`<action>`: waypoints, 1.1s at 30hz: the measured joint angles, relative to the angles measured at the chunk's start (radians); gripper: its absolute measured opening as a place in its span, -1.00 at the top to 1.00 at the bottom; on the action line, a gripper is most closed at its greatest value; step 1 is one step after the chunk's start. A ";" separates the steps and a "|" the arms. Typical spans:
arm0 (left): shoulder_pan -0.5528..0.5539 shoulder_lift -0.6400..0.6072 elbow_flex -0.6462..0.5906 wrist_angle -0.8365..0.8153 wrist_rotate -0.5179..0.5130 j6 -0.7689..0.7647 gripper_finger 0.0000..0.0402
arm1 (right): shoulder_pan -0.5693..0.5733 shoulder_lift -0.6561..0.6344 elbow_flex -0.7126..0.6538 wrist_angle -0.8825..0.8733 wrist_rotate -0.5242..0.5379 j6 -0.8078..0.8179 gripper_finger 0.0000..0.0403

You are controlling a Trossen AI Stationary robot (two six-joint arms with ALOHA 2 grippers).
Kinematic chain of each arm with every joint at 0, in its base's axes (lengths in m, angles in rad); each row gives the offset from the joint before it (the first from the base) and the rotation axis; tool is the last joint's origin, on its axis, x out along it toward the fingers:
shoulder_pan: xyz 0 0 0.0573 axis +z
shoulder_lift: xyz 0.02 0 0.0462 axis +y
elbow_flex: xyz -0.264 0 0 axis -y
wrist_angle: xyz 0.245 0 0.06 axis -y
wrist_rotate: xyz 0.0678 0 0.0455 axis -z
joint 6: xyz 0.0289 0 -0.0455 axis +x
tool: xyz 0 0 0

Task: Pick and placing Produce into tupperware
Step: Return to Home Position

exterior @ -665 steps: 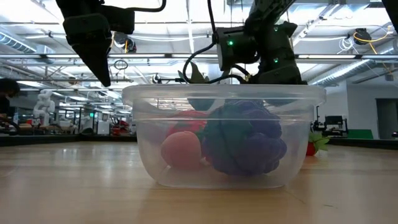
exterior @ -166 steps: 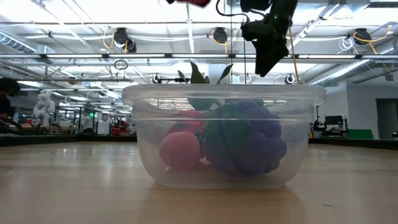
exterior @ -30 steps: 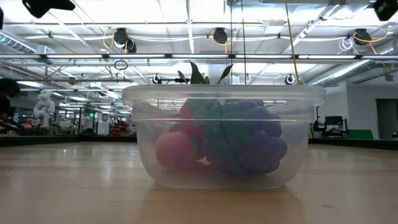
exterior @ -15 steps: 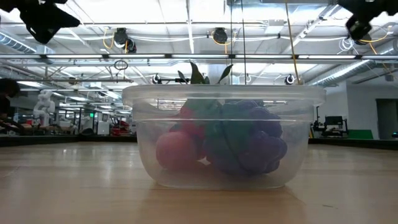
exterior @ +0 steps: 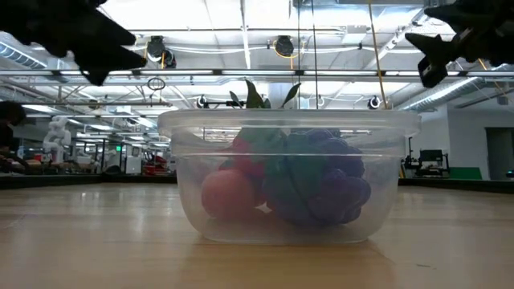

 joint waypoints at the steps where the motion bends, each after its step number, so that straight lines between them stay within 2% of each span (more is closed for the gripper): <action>1: 0.022 0.015 0.000 0.029 0.038 0.027 -0.01 | 0.000 0.000 -0.010 0.000 0.000 -0.009 0.10; 8: 0.209 0.042 0.000 0.038 0.176 0.117 -0.01 | -0.004 0.007 -0.044 -0.041 0.000 -0.072 0.10; 14: 0.345 -0.081 0.001 -0.010 0.358 0.205 -0.01 | -0.007 0.003 -0.044 -0.041 -0.028 -0.092 0.10; 23: 0.370 -0.429 0.001 -0.310 0.363 0.215 -0.01 | -0.007 -0.007 -0.044 -0.019 -0.052 -0.128 0.10; 28: 0.344 -0.557 0.001 -0.450 0.346 0.236 -0.01 | -0.007 -0.016 -0.044 0.001 -0.052 -0.149 0.10; 33: 0.324 -0.660 0.001 -0.505 0.296 0.245 -0.01 | -0.007 -0.020 -0.044 -0.001 -0.052 -0.162 0.10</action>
